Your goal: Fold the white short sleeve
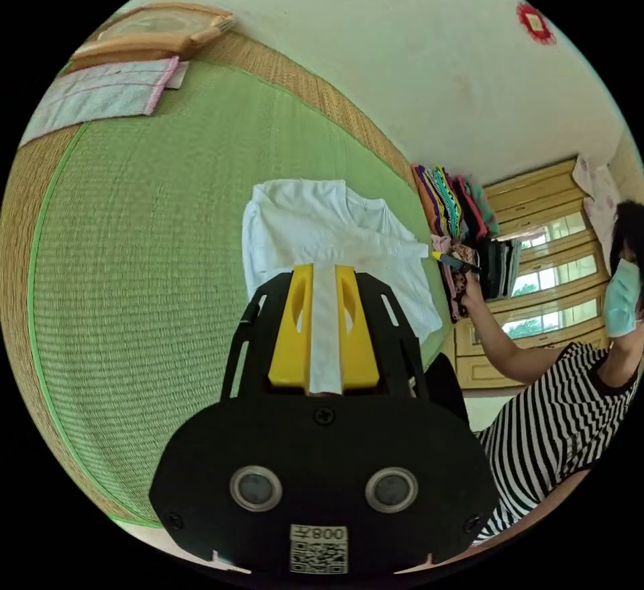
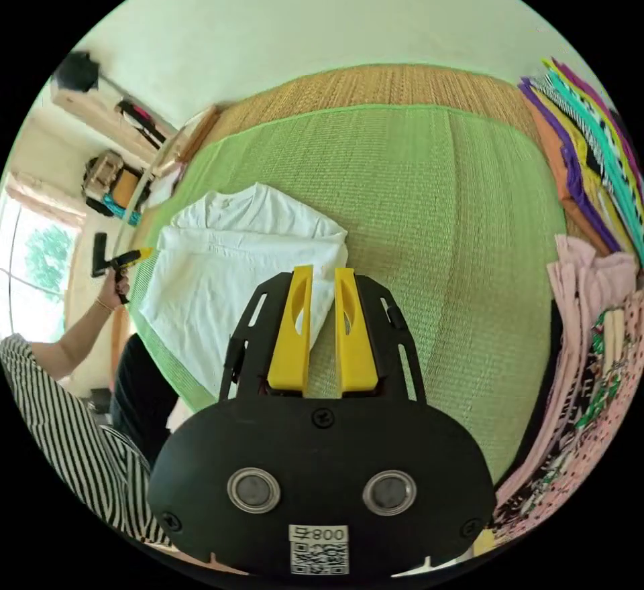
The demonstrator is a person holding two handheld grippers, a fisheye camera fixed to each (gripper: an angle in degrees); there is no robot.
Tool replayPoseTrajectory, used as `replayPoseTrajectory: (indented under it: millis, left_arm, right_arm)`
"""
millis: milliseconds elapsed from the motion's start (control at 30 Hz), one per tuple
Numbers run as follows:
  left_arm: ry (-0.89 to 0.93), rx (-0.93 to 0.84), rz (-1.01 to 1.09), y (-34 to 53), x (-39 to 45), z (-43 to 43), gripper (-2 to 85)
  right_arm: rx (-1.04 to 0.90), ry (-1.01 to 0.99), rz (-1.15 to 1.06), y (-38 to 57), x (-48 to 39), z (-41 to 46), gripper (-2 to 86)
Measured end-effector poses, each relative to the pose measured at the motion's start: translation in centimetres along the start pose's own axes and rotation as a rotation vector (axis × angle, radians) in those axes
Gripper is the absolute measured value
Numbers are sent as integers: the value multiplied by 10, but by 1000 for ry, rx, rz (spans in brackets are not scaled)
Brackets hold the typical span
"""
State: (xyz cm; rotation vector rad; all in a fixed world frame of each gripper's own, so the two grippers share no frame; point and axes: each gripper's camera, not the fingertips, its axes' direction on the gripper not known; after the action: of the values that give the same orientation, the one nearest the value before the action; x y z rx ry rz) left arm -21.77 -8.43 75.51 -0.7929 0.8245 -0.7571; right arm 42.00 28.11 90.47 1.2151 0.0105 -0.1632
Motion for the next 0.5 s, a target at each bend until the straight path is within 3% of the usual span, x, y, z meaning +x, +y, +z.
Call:
replayPoseTrajectory:
  millis: [200,500]
  left_arm:
    - [-321,-124,269,-38,101,72,99]
    - [-586,-256,473,-63,179,148,87]
  right_arm:
    - [-28,368,-372,-12,-123,40,81]
    - [-110,531,-601,-18,-205,96,76]
